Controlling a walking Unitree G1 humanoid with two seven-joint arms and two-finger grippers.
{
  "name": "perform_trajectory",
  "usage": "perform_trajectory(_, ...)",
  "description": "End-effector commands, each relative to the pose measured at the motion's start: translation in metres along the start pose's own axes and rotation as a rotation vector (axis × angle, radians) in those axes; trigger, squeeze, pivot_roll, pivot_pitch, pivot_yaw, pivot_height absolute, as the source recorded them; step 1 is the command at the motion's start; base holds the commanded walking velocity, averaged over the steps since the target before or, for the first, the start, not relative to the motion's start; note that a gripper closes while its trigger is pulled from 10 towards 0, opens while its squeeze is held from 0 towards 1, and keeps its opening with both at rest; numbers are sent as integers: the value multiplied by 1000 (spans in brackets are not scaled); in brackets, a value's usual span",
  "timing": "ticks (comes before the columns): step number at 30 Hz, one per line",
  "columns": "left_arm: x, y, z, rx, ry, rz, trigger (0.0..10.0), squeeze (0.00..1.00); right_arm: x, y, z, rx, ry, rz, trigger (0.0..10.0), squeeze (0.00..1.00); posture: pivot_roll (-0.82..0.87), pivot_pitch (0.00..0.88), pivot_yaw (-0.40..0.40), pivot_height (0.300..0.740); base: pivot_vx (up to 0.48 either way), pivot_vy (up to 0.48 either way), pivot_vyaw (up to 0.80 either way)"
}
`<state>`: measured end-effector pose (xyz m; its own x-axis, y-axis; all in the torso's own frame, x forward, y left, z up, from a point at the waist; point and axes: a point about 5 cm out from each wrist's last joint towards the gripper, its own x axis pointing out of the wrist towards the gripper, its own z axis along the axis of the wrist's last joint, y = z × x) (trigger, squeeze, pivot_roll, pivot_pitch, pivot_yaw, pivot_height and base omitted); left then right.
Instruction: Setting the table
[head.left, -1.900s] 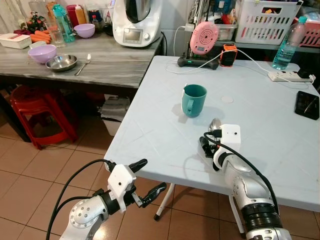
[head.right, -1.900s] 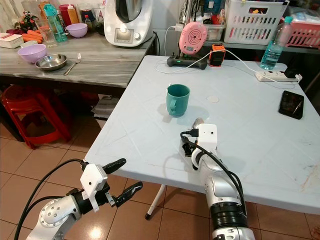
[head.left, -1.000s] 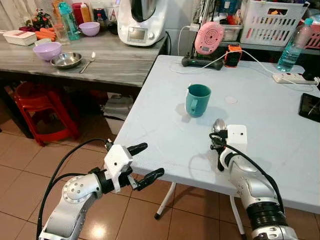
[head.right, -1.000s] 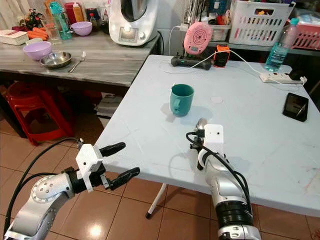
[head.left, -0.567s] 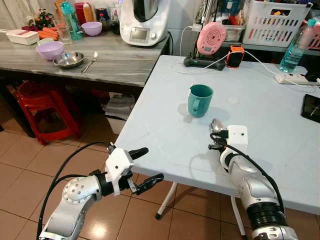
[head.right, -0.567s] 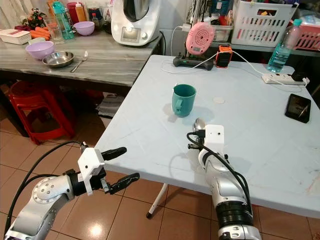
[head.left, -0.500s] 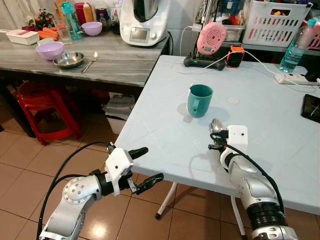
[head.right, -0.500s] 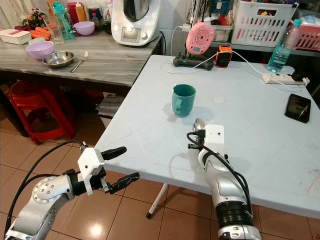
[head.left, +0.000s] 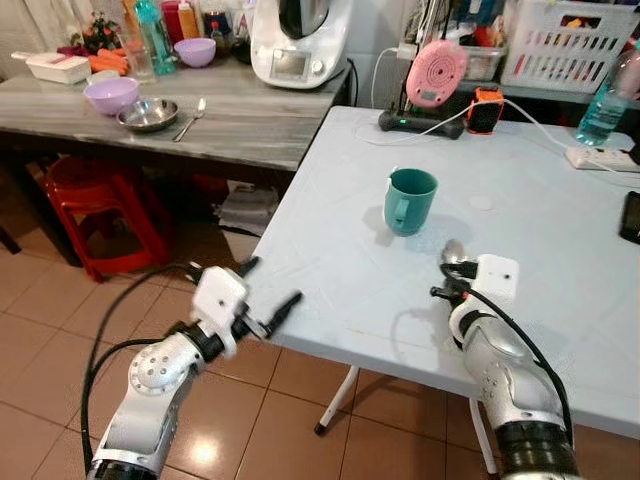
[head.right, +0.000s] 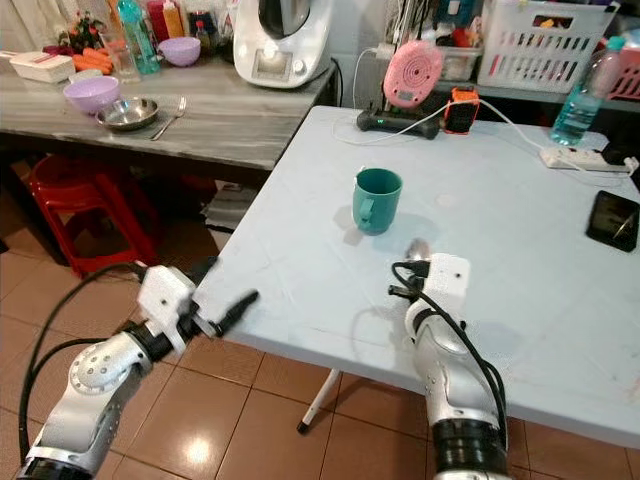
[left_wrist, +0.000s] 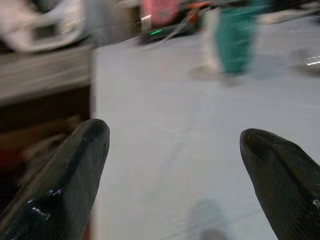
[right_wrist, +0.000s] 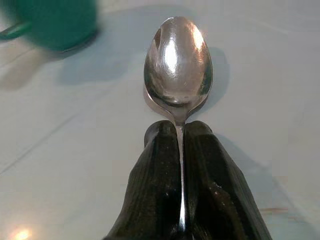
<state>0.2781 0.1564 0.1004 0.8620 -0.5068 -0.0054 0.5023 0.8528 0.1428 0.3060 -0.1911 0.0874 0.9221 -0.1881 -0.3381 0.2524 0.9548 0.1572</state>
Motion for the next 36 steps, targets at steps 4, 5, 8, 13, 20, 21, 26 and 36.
perform_trajectory(4, 3, 13, -3, -9, 7, 163, 10000, 0, -23, 5, 17, 76, -126, -34, 3490, 0, -5, 0, 21, 740, 0, 0, 0)
perform_trajectory(5, 3, 13, -3, -9, 7, 163, 10000, 0, -23, 5, 17, 76, -126, -34, 3490, 0, -5, 0, 21, 740, 0, 0, 0)
perform_trajectory(8, 5, 14, -5, -61, 2, 209, 10000, 0, -37, 12, 23, 30, -218, 16, 10000, 0, -9, 0, 19, 740, 0, 0, 0)
perform_trajectory(13, 11, 13, -4, -114, -15, 243, 10000, 0, -48, 12, 23, -9, -273, 37, 10000, 0, -13, 0, 22, 740, 0, 54, 0)
perform_trajectory(20, 16, 13, -1, -120, -30, 237, 10000, 0, -47, 12, 25, -1, -276, 39, 10000, 0, -13, 0, 25, 740, 0, 322, -151)
perform_trajectory(21, 17, 13, -1, -120, -31, 238, 10000, 0, -46, 13, 25, -5, -282, 42, 10000, 0, -13, 0, 24, 740, 0, 379, -587)
perform_trajectory(26, 17, 13, 0, -130, -37, 244, 10000, 0, -46, 14, 26, -14, -291, 61, 10000, 0, -10, 0, 24, 740, 0, 404, -546)
perform_trajectory(36, 19, 13, 0, -136, -41, 243, 10000, 0, -46, 20, 25, -8, -292, 80, 10000, 0, -7, 0, 25, 740, 0, 462, -456)
